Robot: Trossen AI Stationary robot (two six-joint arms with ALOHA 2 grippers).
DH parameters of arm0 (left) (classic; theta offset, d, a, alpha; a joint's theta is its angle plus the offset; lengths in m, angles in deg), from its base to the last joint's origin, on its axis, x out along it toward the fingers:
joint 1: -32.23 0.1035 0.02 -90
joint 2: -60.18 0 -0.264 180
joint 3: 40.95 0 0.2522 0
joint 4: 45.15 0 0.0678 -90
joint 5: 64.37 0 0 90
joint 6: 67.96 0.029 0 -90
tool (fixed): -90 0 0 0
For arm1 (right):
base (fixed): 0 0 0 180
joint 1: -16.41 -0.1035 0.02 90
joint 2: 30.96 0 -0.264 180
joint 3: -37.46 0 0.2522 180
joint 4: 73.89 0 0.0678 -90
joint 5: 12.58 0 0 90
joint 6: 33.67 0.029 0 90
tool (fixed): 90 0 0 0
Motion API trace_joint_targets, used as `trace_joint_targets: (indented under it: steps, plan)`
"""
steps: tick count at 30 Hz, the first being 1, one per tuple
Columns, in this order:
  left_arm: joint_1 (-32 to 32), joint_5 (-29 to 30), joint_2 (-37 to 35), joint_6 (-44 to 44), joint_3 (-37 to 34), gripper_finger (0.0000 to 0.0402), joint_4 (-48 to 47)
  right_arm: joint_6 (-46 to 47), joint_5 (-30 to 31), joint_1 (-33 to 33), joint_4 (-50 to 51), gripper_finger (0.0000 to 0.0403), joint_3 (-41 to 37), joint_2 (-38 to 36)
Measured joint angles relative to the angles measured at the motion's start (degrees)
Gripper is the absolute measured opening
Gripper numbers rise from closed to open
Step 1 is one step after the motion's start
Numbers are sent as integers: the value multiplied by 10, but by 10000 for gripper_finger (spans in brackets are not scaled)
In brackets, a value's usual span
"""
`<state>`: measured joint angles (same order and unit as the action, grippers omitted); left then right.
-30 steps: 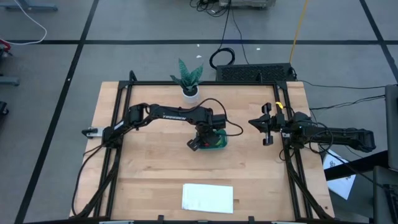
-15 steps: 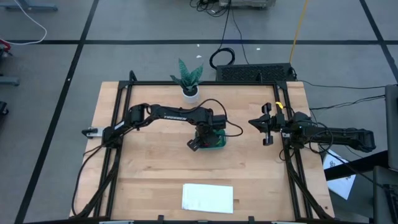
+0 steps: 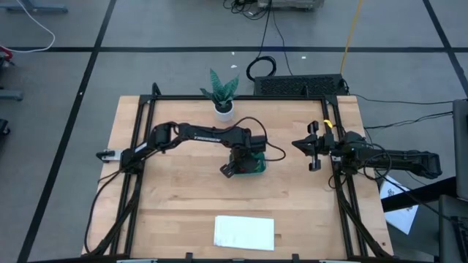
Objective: Pick and placing Produce into tupperware
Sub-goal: Put the strawberry into the green bin
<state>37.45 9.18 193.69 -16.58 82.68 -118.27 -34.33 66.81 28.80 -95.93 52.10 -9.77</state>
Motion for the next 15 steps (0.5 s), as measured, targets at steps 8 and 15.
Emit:
trace_joint_targets:
  steps: [8, 15]
  plan:
    - [0, 36, 10, -10, 1, 239, -6, 0, 0, 0, 10, 0, 0, 0]
    - [0, 50, 8, -7, 1, 241, -4, -3, 0, 0, 14, 0, 0, 0]
